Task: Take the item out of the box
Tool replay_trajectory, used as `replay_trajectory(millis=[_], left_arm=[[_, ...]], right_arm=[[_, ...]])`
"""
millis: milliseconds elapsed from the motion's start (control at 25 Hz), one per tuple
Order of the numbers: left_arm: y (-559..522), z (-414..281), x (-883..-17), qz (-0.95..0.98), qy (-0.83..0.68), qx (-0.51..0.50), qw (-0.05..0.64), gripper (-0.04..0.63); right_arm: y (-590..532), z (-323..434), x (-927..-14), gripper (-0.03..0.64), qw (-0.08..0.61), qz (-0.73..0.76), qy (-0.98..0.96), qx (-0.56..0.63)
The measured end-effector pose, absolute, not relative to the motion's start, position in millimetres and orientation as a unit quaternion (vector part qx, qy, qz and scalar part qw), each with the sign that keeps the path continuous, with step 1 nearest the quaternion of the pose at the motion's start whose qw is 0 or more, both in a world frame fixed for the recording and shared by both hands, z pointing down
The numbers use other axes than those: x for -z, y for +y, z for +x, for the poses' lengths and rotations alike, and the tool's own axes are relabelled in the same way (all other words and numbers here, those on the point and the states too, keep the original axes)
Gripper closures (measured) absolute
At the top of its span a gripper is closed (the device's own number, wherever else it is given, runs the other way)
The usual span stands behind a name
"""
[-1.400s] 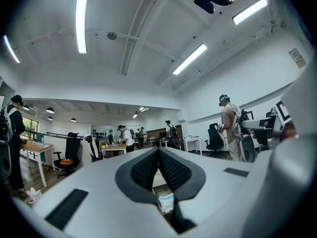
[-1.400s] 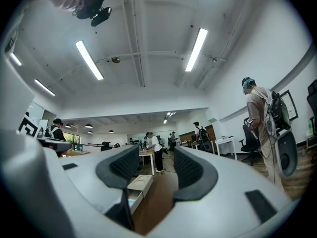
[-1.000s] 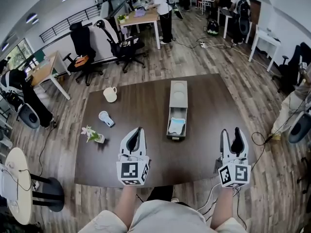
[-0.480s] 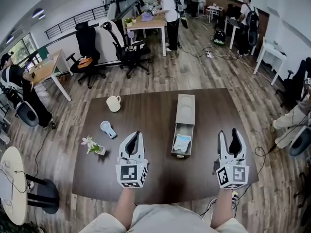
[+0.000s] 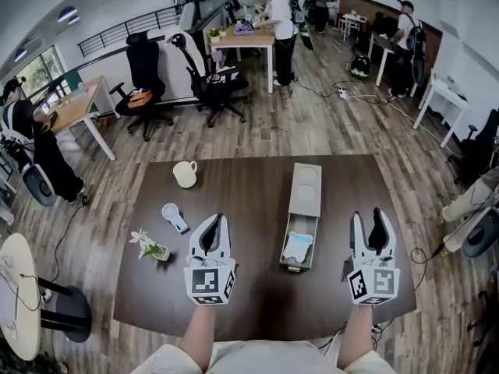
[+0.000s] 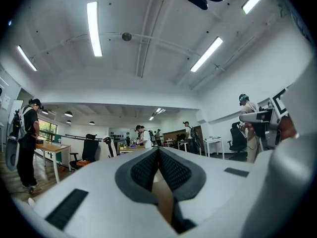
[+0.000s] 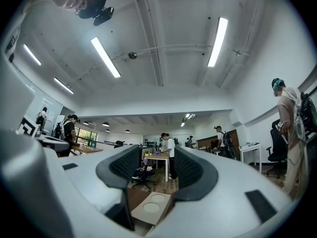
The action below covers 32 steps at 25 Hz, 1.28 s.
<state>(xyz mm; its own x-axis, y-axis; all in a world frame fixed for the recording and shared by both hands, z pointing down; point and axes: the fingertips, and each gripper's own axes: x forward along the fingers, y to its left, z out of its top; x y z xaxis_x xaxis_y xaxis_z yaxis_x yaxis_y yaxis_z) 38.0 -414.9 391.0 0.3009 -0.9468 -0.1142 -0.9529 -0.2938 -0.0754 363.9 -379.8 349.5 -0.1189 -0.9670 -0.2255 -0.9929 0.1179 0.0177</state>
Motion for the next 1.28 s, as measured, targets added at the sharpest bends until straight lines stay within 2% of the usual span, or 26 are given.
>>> replay_trajectory(millis=[400, 680, 1080, 1280], left_arm=[[-426, 24, -413, -0.797, 0.602, -0.007, 0.049, 0.594], [-427, 19, -449, -0.797, 0.603, 0.016, 0.027, 0.594], [-424, 28, -527, -0.810, 0.581, 0.062, -0.052, 0.594], [-418, 38, -560, -0.818, 0.563, 0.089, -0.074, 0.594]], right_arm=[[-413, 349, -373, 0.393, 0.056, -0.648, 0.757, -0.062], [-435, 327, -410, 0.394, 0.011, -0.623, 0.781, -0.042], [-465, 280, -510, 0.393, -0.139, -0.541, 0.830, 0.022], [-457, 249, -572, 0.391, -0.246, -0.448, 0.858, 0.046]])
